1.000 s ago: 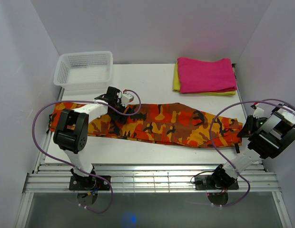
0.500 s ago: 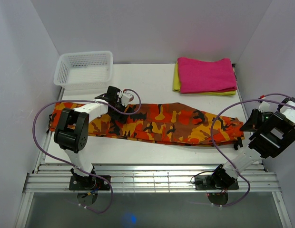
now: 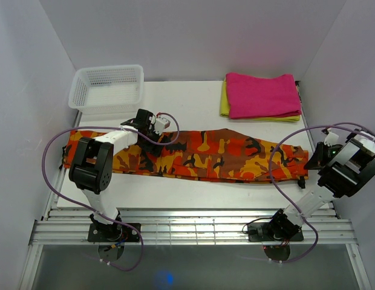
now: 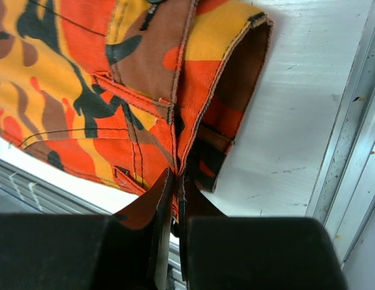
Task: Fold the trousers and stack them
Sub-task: Fold the trousers
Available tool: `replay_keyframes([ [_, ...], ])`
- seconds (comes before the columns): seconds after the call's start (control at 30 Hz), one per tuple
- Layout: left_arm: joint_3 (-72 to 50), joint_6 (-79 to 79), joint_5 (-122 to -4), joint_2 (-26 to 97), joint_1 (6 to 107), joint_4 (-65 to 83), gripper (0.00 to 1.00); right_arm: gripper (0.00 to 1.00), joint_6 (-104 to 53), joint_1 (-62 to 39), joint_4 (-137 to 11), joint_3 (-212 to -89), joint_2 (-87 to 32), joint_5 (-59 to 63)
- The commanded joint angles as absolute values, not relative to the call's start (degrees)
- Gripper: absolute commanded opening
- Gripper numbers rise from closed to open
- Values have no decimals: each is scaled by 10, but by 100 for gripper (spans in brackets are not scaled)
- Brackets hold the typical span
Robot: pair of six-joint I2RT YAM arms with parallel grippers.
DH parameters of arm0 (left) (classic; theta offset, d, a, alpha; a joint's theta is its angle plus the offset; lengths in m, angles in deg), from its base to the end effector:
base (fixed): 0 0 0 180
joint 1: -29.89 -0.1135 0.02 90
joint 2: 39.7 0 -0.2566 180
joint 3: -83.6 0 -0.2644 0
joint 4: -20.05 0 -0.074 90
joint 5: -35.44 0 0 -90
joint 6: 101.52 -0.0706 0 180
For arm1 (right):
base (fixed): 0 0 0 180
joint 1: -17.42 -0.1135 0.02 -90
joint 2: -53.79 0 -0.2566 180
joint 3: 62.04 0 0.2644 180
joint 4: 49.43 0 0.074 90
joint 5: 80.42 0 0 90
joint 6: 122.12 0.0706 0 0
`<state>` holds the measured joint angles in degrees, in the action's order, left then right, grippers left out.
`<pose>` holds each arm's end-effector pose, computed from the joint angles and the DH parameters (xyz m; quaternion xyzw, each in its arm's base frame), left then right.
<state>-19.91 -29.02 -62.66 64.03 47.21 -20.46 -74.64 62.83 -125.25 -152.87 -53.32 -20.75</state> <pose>0.3507 -0.1198 0.1086 0.3059 0.9298 -0.0690 0.1926 0.2671 -0.2202 0.1498 0.0291 0.9646 0.2005 0.1688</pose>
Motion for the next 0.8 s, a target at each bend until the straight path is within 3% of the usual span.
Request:
replay_keyframes([
  [0.0, -246, -280, -622, 722, 458, -244, 85, 8, -740, 644, -1135, -1498, -571, -172],
  [0.43, -253, -283, -657, 703, 458, -245, 87, 8, -740, 641, -1091, -1469, -585, -133],
  [0.53, -251, -291, -705, 654, 458, -259, 94, 29, -751, 642, -1126, -1478, -566, -141],
  [0.57, -248, -292, -747, 619, 458, -265, 96, 41, -754, 642, -1133, -1485, -557, -145],
  [0.77, -222, -279, -852, 474, 458, -275, 98, 67, -779, 621, -1209, -1533, -471, -190],
])
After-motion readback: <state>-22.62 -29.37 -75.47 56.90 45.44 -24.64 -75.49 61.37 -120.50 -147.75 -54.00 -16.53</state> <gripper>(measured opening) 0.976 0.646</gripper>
